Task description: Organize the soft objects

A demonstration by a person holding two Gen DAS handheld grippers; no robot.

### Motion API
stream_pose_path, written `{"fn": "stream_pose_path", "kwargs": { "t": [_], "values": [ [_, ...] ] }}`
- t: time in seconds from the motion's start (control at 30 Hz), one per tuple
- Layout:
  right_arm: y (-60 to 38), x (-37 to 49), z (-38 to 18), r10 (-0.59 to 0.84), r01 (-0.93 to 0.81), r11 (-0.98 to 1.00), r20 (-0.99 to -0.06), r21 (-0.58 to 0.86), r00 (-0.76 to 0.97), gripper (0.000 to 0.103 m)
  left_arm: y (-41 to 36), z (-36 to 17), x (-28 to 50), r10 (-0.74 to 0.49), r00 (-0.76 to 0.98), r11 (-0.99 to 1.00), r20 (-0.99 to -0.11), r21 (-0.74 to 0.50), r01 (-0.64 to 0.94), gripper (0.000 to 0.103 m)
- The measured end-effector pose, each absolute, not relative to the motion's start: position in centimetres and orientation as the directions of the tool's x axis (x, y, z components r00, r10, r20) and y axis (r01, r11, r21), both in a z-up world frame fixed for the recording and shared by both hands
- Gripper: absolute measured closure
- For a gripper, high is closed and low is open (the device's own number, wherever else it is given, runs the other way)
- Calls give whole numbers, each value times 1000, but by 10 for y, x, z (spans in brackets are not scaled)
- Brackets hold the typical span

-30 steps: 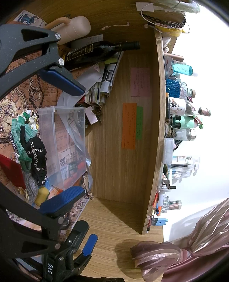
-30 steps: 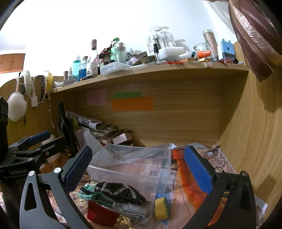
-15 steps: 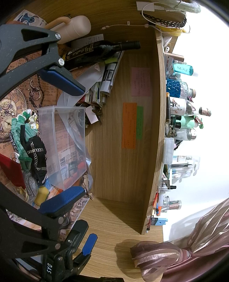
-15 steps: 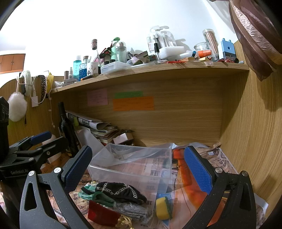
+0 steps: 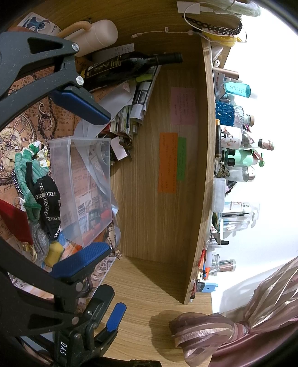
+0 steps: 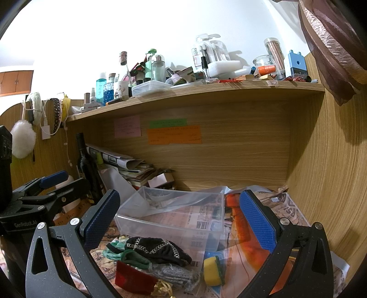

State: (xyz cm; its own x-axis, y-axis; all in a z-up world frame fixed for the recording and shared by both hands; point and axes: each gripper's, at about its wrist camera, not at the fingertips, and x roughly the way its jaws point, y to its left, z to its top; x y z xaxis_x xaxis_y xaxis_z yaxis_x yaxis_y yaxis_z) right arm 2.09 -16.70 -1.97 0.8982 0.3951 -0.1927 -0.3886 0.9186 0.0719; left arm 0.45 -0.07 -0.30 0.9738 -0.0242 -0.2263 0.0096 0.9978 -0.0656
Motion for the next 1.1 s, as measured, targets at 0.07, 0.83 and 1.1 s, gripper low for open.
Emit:
{"fn": "stream_pose_path", "kwargs": {
  "t": [0.07,0.83,1.1],
  "values": [
    [-167,21,-20,395,-389,919,-193,72,898,0,0,-3,4,-25,974,998,-226,-65,11,0],
    [-170,32,-31,361,-344,933,-245,108,900,0,-7,-15,26,-59,951,996,-303,-75,38,0],
    [-189,58,-61,303,-287,953,-370,98,878,0,-17,-50,67,-135,878,990,-460,-96,102,0]
  ]
}}
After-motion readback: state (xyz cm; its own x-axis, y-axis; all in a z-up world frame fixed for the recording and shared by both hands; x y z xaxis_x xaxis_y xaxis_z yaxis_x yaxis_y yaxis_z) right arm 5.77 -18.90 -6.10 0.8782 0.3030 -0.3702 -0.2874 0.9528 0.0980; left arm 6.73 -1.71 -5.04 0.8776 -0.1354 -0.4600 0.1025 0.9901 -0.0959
